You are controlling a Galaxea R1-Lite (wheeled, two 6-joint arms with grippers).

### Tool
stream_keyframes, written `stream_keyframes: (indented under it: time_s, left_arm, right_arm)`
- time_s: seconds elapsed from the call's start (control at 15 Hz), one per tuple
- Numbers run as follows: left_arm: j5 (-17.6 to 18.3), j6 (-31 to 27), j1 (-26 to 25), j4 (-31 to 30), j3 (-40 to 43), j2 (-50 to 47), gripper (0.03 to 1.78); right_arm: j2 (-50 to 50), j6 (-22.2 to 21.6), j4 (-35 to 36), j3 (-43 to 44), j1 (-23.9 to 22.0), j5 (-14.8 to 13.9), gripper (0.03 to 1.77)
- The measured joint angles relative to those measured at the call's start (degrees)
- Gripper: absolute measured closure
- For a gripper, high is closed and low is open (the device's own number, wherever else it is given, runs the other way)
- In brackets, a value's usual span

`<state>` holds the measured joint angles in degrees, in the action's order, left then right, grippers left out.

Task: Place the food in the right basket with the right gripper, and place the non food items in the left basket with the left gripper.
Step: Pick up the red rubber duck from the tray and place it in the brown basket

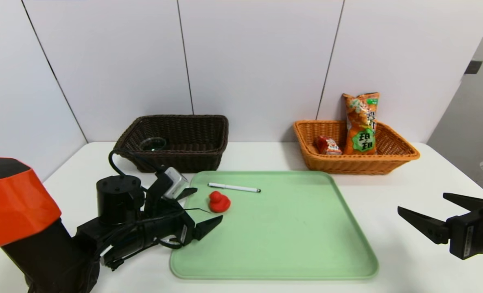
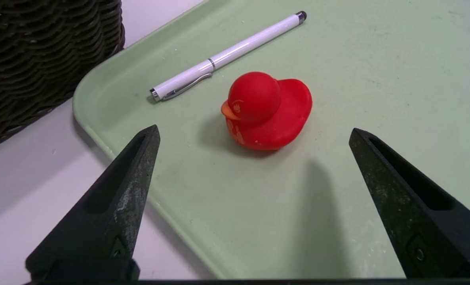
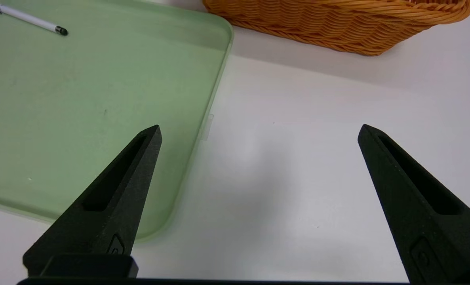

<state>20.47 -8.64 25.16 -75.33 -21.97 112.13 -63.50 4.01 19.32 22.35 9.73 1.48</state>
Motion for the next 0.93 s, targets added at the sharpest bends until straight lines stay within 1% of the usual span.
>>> stream_keyframes:
  time_s: [0.33, 0.73, 0.93]
  left_arm:
    - [0.00, 1.37, 0.09, -0.48, 0.15, 1.51, 0.12]
    - [-0.22, 1.87, 1.13, -0.74, -0.68, 2.54, 0.12]
    - [-2.65, 2.83, 2.78, -3.23, -0.79, 3.96, 0.12]
  right_arm:
    - [-1.30, 0.06, -0.04, 2.71, 0.00, -0.02, 0.09]
    - [-2.51, 0.01, 0.05, 3.83, 0.00, 0.00, 0.09]
    - [-2.79, 0.00, 0.05, 3.91, 0.00, 0.00, 0.09]
